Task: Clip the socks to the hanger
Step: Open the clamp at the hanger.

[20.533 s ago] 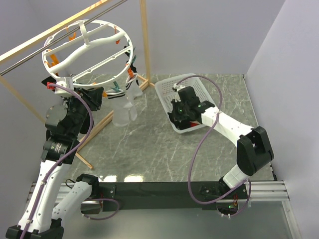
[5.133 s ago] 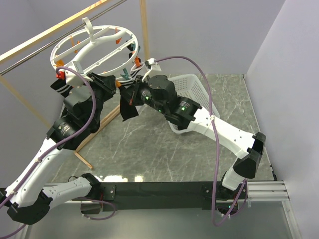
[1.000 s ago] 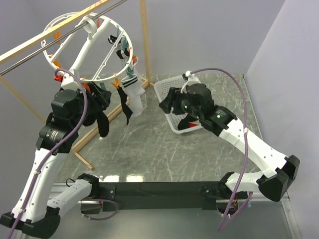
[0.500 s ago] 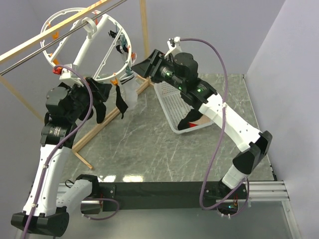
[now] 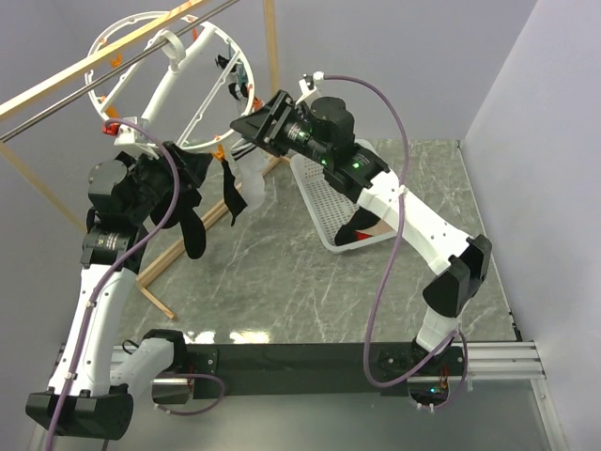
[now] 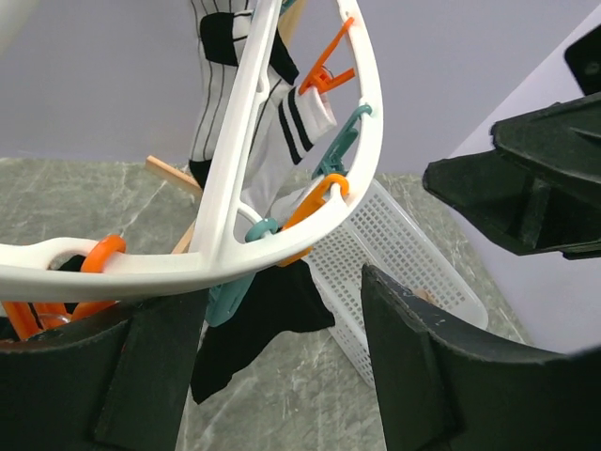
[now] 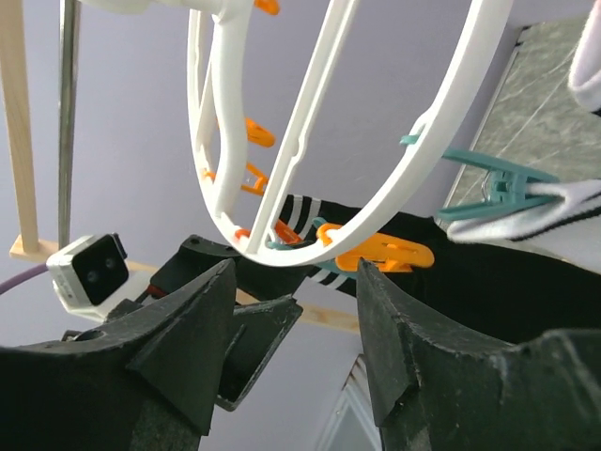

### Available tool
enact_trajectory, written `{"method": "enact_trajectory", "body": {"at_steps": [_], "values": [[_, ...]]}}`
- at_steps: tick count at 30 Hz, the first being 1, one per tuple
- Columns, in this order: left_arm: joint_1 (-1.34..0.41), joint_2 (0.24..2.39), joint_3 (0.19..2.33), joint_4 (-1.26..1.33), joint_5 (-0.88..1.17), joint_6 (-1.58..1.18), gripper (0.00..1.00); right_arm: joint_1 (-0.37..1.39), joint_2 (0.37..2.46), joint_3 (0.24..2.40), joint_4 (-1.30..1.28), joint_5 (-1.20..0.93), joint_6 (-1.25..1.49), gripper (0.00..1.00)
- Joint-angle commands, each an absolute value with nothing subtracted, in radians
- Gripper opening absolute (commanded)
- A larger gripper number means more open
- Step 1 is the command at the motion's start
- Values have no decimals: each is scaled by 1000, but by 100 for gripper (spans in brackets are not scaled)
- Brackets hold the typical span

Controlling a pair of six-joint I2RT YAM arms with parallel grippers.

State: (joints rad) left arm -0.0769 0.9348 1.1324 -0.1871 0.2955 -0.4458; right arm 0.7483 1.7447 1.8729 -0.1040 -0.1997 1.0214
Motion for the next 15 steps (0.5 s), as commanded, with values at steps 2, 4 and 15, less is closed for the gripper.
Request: {"method": "enact_trajectory", "body": {"at_steps": [2,4,15], "values": [[-71,937,1132,-106,348,-431,70,758,1778,1951,-64,-203,1049,60],[-71,940,1135,-97,362,-436,70,759,1786,1960,-75,-196,1051,60],[-71,943,1132,-67,399,-471,69,767,1816,1960,-64,-175,1065,59]]}}
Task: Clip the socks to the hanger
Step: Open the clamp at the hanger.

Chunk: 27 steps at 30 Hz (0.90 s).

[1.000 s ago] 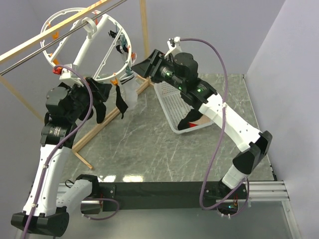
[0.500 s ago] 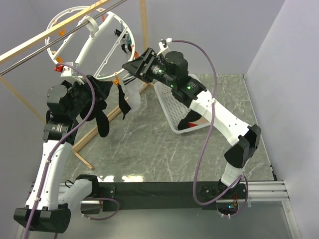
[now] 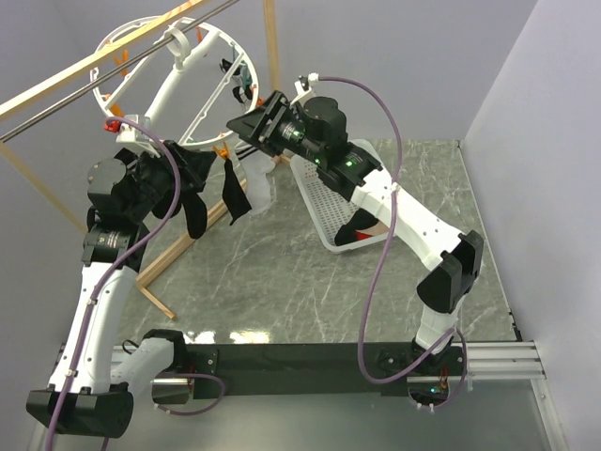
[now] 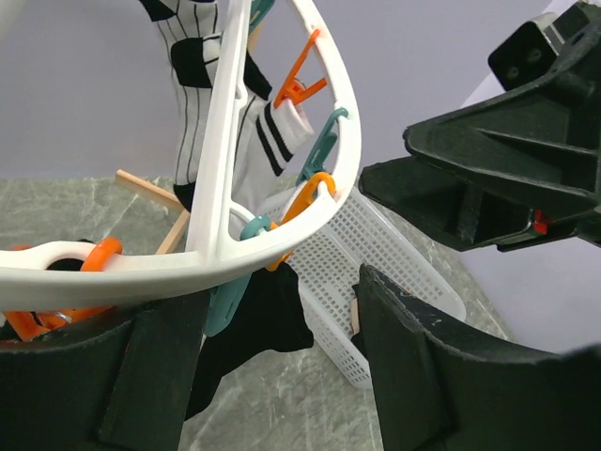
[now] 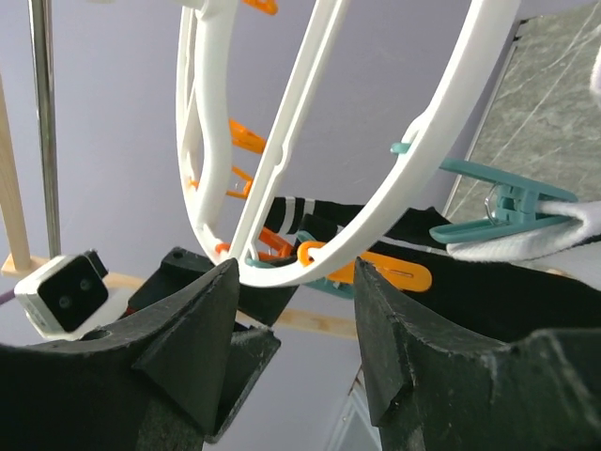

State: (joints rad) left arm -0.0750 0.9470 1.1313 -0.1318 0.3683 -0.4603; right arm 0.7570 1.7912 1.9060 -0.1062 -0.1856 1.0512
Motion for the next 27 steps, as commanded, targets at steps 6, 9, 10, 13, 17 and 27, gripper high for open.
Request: {"method": "enact_trajectory", "body": {"at_steps": [6,9,10,13,17,27], "values": [[-71,939,1131,-60,405,-482,69,769,1845,1985,-66,-163,1074,59],[-71,942,1127,-60,402,-483,68,770,1853,1997,-96,-166,1068,58],[-71,942,1127,-60,402,-483,68,770,1852,1993,-97,-164,1069,58],[-71,943,1129,-54,402,-483,68,770,1847,1970,-75,-158,1078,58],[-71,953,1134,-55,410,-480,68,770,1873,2002,-74,-163,1094,59],[-71,942,1137,-54,437,-469,68,769,1924,2049,-55,-164,1138,48]]}}
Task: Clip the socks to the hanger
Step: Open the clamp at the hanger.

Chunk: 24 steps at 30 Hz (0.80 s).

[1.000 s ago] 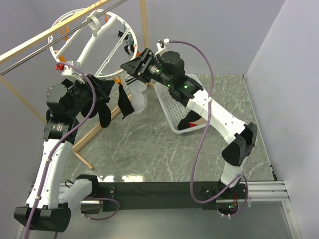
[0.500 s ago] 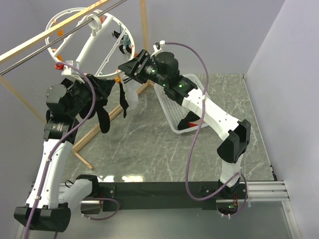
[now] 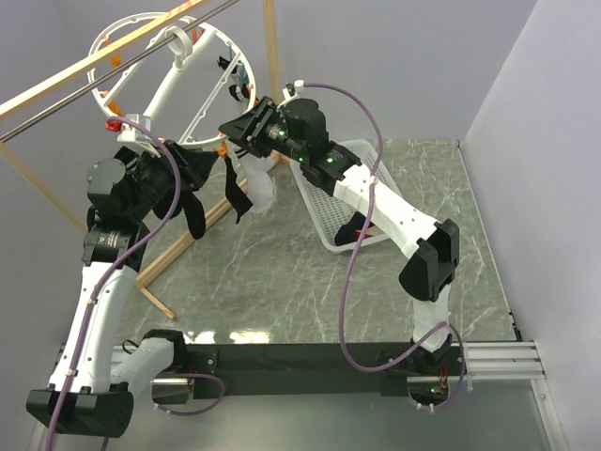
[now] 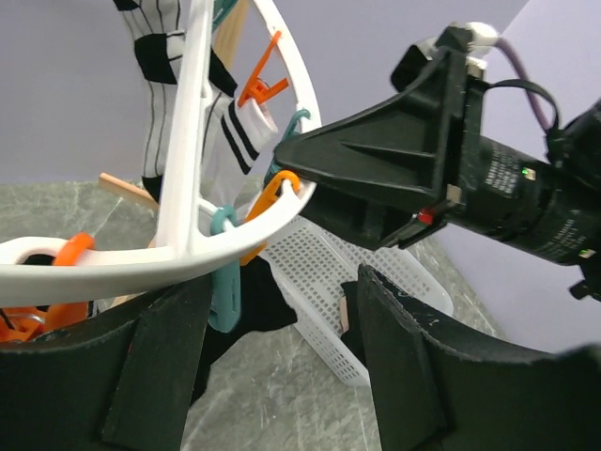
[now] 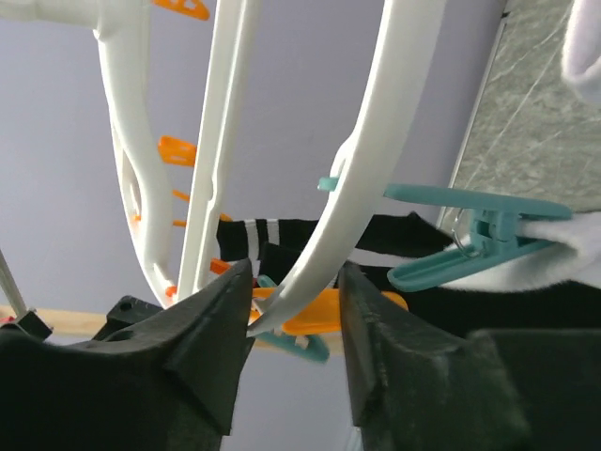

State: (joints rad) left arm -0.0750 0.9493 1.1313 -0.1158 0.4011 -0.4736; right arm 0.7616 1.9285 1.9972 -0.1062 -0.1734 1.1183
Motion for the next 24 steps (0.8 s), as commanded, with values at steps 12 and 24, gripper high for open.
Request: {"method": "enact_trajectory", "body": {"at_steps": [12,24], "values": [[-71,905,1066,-26,382,-557,68,764,1893,2056,-74,-190,1149,28],[-71,854,1043,-141,236,-604,71,747,1905,2128,-172,-247,1170,24]]}}
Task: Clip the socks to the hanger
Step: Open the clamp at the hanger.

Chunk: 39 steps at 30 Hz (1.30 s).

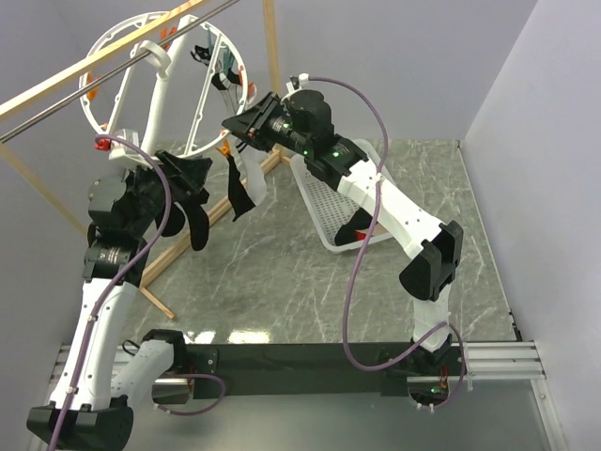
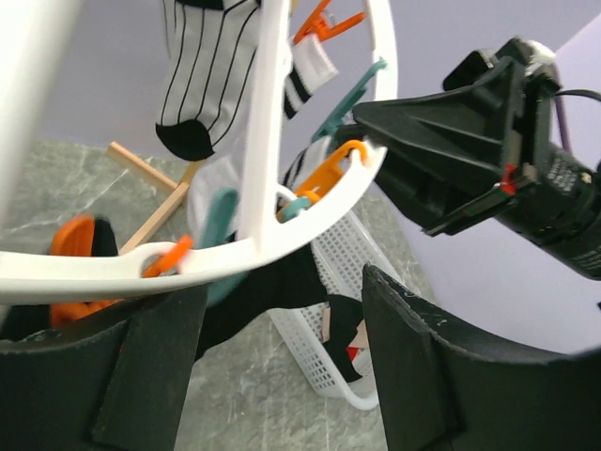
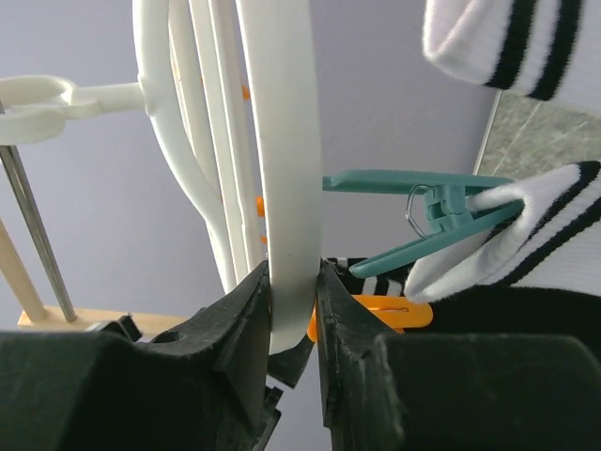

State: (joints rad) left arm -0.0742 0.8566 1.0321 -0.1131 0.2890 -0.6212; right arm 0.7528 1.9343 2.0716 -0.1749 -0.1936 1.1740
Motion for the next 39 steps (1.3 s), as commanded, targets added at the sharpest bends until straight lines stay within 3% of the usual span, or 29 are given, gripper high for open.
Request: {"method": "enact_trajectory", "body": {"at_steps": [1,19,26,39], "values": [[-71,859,1046,-146,242,-586,72,747,1904,2128,-175,-252,1172,24],[-71,879,993,-8,324,-413,71,733,1896,2141,-193,-284,1180,21],[-67,926,983,104,480,-371,69,726,1888,2131,-187,-282,1183,20],[-58,933,919,221,496,-357,59,727,1893,2122,-170,-290,1201,17]]}}
